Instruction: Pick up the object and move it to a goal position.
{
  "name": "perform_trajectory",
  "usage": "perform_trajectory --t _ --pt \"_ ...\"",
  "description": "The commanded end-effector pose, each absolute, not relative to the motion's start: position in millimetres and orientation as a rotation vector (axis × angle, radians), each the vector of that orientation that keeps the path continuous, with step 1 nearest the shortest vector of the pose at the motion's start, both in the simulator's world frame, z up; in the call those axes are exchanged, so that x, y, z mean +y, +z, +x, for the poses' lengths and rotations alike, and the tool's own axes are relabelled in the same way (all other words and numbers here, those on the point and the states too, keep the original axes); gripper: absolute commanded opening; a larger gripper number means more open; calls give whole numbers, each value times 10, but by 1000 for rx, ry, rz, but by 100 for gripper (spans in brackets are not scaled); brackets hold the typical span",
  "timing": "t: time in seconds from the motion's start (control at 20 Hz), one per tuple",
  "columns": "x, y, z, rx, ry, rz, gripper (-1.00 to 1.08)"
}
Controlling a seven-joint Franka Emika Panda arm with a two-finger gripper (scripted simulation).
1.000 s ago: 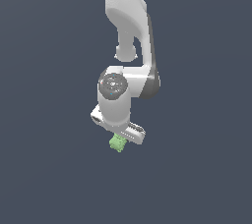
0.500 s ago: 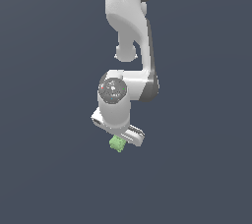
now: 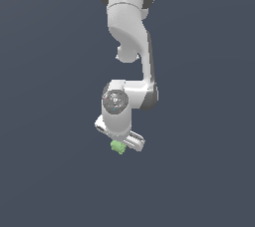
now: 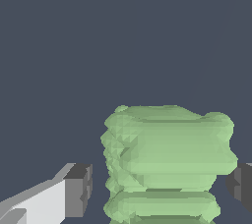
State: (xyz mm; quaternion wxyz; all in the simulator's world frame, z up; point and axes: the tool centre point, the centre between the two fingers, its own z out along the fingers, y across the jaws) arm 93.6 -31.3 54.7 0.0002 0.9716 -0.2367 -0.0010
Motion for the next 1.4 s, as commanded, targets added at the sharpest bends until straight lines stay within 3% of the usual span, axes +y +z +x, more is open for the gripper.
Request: perform_trajectory --t 0.0,0.05,0.1,0.85,1.35 --pt "-314 554 950 -744 0 3052 100" --pt "-314 557 951 -744 0 3052 100" --pt "-314 557 951 -744 0 3052 -100" --pt "-335 639 946 -744 0 3052 -100" --pt "-510 1332 917 -744 0 3052 -100"
